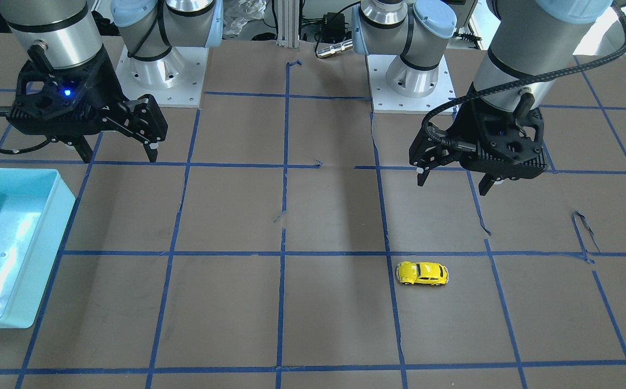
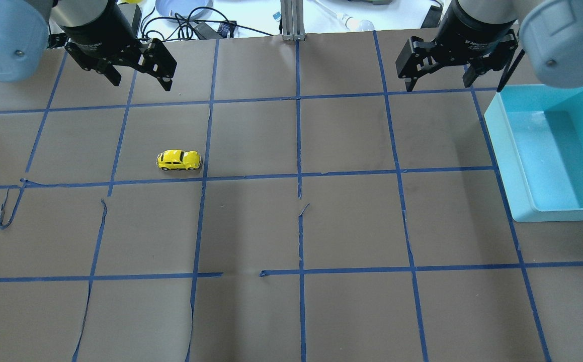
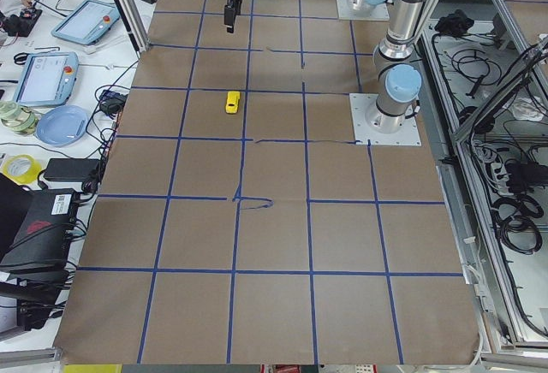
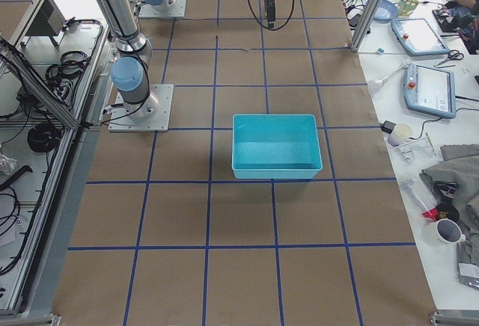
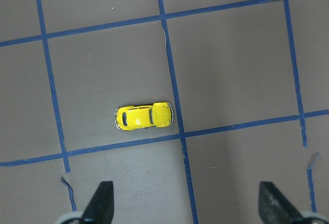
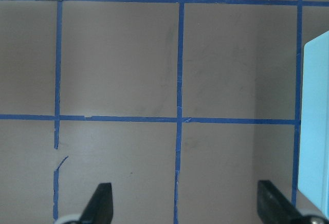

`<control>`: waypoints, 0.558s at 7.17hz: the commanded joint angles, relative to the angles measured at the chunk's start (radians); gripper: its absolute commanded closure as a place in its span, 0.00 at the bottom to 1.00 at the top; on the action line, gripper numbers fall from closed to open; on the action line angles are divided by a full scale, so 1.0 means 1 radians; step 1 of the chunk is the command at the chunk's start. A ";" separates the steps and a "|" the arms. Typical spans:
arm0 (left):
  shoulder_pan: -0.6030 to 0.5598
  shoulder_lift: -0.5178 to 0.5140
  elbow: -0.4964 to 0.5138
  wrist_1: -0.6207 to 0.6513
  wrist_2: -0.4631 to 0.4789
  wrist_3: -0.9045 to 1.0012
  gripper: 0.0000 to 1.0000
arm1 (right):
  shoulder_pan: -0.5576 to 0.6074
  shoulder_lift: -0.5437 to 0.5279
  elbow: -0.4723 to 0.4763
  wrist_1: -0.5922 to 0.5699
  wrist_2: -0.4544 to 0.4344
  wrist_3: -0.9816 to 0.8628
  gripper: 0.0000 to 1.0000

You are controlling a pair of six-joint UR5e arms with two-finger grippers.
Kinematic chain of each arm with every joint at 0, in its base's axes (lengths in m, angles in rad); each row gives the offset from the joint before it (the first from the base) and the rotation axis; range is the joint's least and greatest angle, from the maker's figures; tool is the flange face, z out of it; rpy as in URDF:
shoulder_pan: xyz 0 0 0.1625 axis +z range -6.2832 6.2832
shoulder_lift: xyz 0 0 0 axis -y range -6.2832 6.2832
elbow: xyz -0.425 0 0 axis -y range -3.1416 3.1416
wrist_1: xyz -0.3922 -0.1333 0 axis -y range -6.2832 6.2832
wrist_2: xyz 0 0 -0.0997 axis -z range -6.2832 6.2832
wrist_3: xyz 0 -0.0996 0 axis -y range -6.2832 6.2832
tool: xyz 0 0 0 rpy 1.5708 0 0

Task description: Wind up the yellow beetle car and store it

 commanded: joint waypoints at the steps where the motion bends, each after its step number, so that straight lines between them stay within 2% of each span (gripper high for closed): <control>1: 0.002 -0.002 -0.002 0.002 -0.002 0.016 0.00 | 0.000 0.002 0.000 0.000 0.000 0.000 0.00; 3: 0.003 -0.057 -0.030 0.041 -0.014 0.233 0.00 | 0.000 0.002 0.000 0.002 0.000 0.000 0.00; 4: 0.005 -0.080 -0.075 0.134 -0.011 0.337 0.00 | 0.000 0.002 0.000 0.002 -0.002 0.000 0.00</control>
